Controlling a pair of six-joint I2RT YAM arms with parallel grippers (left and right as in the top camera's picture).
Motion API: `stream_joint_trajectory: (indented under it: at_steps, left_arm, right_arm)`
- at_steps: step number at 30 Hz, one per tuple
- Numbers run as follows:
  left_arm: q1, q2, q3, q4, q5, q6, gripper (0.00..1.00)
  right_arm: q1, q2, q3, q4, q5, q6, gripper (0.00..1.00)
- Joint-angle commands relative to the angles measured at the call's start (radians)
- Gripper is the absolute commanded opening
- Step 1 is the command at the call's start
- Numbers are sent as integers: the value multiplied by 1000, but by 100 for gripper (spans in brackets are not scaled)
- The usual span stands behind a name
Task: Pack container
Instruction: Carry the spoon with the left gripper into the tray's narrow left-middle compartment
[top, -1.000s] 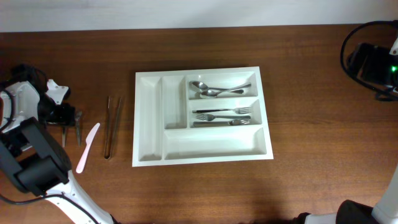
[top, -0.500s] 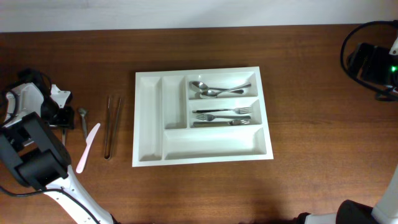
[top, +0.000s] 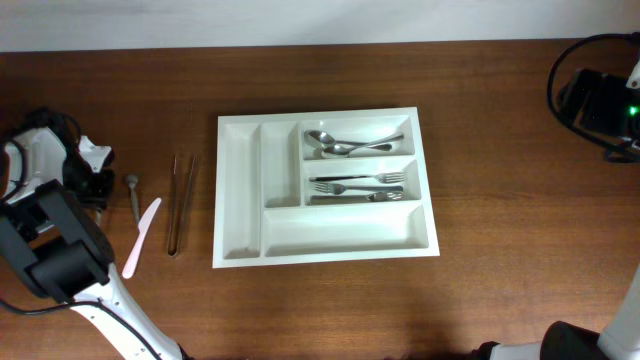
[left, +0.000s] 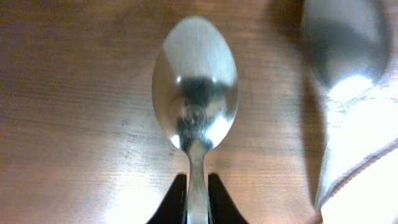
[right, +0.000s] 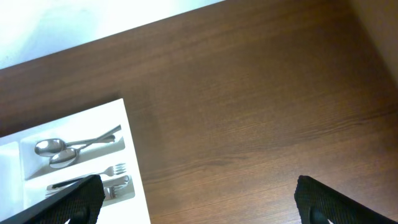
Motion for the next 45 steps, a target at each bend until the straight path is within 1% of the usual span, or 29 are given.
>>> stream_joint_trajectory:
  at_steps: [1,4,6,8,10,13,14,16,18,22,26,29,34,36,39,42,43,44,45]
  left_arm:
    - [-2,-4,176,-119,-1,-68,2]
    - [-28,-10,357,-293,15,-126,2]
    - [-59,-19,481,-399,77,-129,2]
    - [-98,-35,581,-457,150,-129,2]
    - [-148,-56,644,-483,195,-129,2]
    - [-237,-90,669,-484,201,-143,2]
    - [-274,-96,669,-479,201,-171,2]
    - [-341,-97,668,-471,201,-277,2]
    - [-414,-93,661,-470,201,-349,2]
    - [-541,-92,626,-407,201,-374,2]
    - [-667,-92,543,-285,200,-426,2]
    - [-736,-90,448,-190,186,-499,2]
    - [-806,-86,259,-37,163,-628,2]
    - [-816,-86,208,-1,159,-651,2]
    - [-820,-86,163,9,121,-711,2]
    - [-820,-86,140,3,118,-736,2]
    - [-820,-86,138,-4,118,-735,5]
    - [-821,-86,134,-8,118,-735,11]
    - [-821,-86,130,-11,118,-735,19]
  right_arm:
    - [-3,-13,9,-1,-9,-3,99]
    - [-3,-13,9,-1,-9,-3,99]
    - [-3,-13,9,-1,-9,-3,99]
    - [-3,-13,9,-1,-9,-3,99]
    - [-3,-13,9,-1,-9,-3,99]
    - [-3,-13,9,-1,-9,-3,98]
    - [-3,-13,9,-1,-9,-3,99]
    - [-3,-13,9,-1,-9,-3,99]
    - [-3,-13,9,-1,-9,-3,99]
    - [-3,-13,9,-1,-9,-3,99]
    - [-3,-13,9,-1,-9,-3,99]
    - [-3,-13,9,-1,-9,-3,99]
    - [-3,-13,9,-1,-9,-3,99]
    - [-3,-13,9,-1,-9,-3,99]
    - [-3,-13,9,-1,-9,-3,99]
    - [-3,-13,9,-1,-9,-3,99]
    - [-3,-13,9,-1,-9,-3,99]
    - [-3,-13,9,-1,-9,-3,99]
    - [-3,-13,9,-1,-9,-3,99]
